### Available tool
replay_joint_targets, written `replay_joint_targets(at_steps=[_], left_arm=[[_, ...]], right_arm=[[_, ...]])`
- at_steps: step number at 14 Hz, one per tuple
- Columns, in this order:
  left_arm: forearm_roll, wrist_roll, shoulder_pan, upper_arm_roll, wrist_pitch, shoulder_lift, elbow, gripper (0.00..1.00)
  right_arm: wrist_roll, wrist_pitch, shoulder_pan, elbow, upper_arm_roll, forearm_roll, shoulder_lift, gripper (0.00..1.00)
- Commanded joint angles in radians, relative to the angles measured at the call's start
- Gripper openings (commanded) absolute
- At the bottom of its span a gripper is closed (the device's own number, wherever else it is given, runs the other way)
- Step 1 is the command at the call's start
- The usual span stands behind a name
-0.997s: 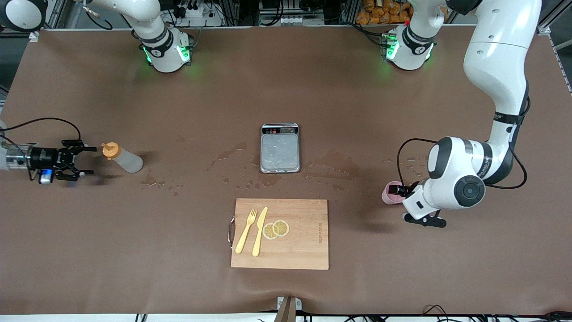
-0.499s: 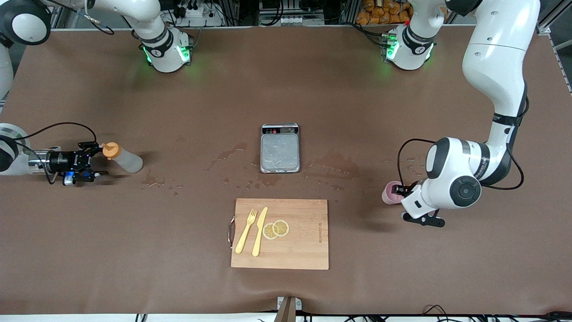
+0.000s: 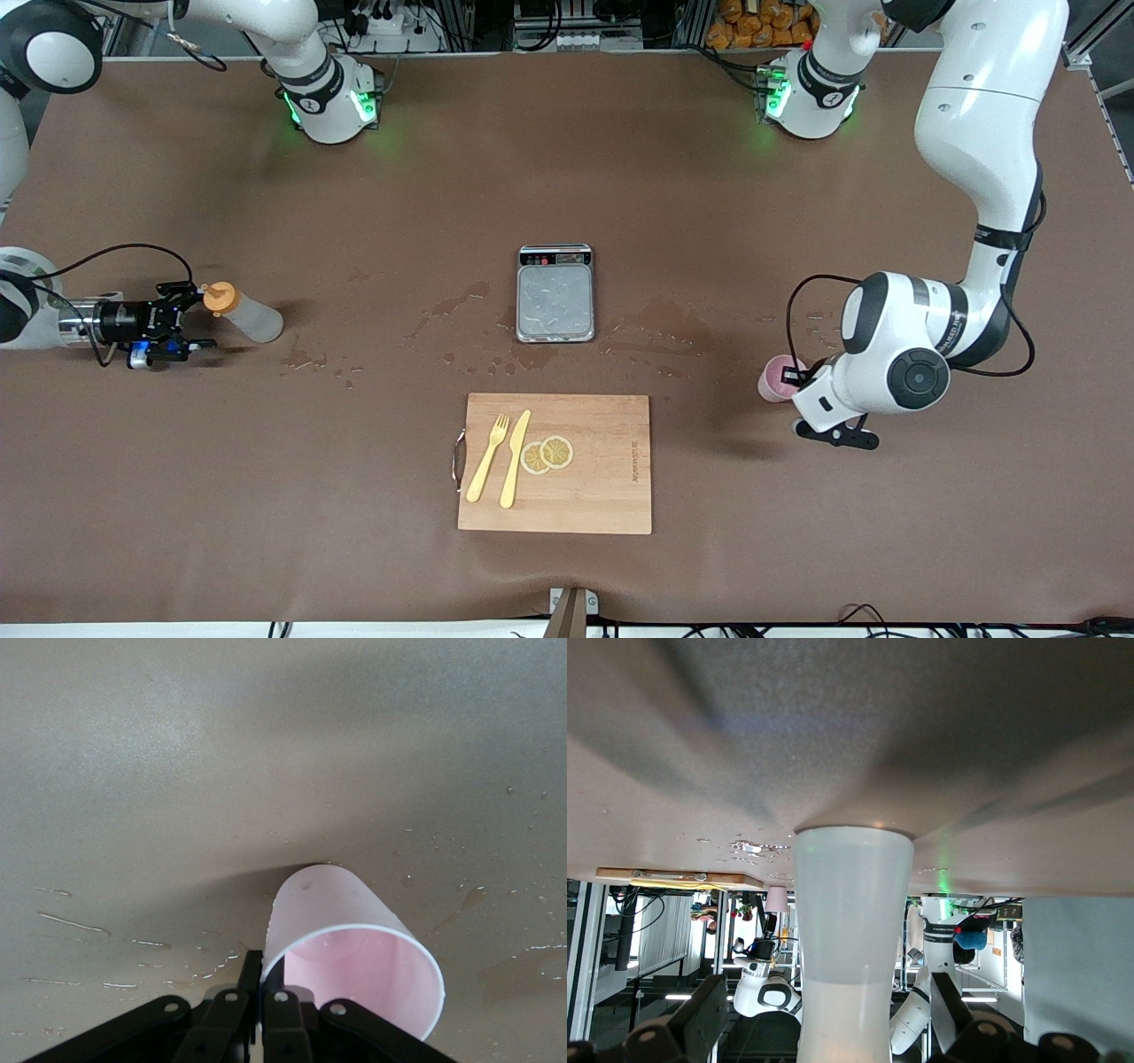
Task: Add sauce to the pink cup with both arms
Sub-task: 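Carry the pink cup onto the metal scale with the left gripper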
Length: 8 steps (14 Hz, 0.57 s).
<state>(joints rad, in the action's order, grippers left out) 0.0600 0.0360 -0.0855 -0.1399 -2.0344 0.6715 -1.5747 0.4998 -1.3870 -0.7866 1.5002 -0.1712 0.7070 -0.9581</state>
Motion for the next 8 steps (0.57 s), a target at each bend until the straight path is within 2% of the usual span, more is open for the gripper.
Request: replay_joint_targets(at_steps=[1,8], left_arm=[[0.037,0.035,-0.007,0.002,-0.012,-0.001,-0.010,0.00],[0.038,0.036,-0.007,0.002,-0.012,-0.010,-0.008,0.00]], right_arm=[[-0.001,0.019,0.009,-0.031,-0.004,0.016,-0.034,1.00],[-0.010,0.022,0.046,-0.012,-0.004,0.012,-0.034,1.00]])
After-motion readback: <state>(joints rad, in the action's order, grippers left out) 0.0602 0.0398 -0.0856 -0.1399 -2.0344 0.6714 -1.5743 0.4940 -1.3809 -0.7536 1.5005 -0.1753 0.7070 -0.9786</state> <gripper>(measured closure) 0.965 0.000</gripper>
